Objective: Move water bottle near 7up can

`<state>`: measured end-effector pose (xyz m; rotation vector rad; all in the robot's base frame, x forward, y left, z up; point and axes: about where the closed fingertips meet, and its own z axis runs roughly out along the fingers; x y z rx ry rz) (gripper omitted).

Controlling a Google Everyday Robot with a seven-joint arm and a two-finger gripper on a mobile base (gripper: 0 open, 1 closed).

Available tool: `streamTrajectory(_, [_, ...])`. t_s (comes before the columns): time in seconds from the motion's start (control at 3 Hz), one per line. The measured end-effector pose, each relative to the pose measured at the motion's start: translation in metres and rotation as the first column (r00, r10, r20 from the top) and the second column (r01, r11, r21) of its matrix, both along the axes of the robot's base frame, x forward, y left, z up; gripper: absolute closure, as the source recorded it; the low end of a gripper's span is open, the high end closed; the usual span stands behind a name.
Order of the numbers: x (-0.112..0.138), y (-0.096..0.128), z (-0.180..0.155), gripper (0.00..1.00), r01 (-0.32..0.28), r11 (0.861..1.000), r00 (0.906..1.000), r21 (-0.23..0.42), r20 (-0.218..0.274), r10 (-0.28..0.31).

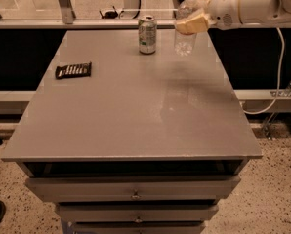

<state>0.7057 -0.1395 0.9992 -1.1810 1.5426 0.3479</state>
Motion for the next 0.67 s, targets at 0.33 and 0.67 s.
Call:
streamTrajectory(0.33, [0.050, 0.007, -0.019, 1.00, -0.003, 0.998, 0.9995, 0.061, -0.030, 0.005])
streamTrajectory(0.67, [0.072, 0.016, -0.023, 1.00, -0.013, 0.997, 0.9987, 0.077, -0.047, 0.017])
